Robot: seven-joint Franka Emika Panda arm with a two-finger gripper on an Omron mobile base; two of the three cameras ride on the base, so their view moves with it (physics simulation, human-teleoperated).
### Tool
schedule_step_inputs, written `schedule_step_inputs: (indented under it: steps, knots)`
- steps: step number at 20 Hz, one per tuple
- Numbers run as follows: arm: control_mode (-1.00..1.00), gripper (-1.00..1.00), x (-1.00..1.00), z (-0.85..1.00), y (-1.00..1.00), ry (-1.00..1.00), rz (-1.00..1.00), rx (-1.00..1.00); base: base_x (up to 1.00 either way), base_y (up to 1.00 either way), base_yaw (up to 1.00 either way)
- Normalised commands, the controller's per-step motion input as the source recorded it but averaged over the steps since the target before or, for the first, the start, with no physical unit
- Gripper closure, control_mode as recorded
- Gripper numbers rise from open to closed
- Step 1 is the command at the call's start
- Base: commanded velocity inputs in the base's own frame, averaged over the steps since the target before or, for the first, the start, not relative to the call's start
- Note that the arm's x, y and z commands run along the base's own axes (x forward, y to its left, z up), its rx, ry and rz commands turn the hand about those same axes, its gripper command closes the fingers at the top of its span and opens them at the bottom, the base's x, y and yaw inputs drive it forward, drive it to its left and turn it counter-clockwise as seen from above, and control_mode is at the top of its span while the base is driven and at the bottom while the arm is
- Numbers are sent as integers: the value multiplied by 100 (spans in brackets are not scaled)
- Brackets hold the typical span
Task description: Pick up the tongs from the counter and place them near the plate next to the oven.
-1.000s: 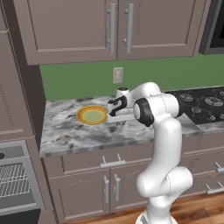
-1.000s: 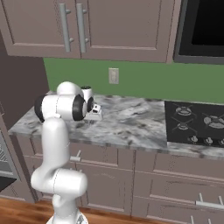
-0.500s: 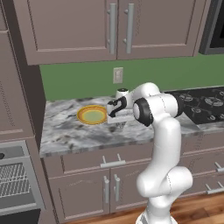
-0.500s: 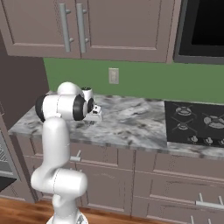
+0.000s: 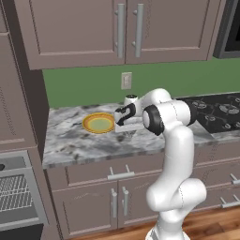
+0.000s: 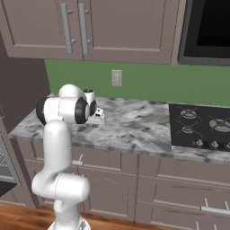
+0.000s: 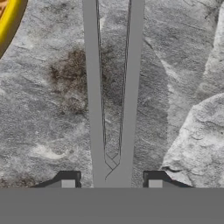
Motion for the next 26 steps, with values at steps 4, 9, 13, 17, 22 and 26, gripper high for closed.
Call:
schedule_step_inputs:
  steps: [4, 9, 13, 17, 22, 26]
  knots:
    - [-100, -100, -6, 8, 0, 0, 0, 0, 0, 0, 0]
    - [-100, -100, -46, 27, 0, -5, 0, 0, 0, 0, 0]
    - [-100, -100, -95, 45, 0, -18, 0, 0, 0, 0, 0]
    - [-100, -100, -100, 33, -13, -21, 0, 1, 0, 0, 0]
    - [-100, -100, -100, 49, -21, -19, 0, 1, 0, 0, 0]
    - [-100, -100, -99, 81, -21, -9, 0, 0, 0, 0, 0]
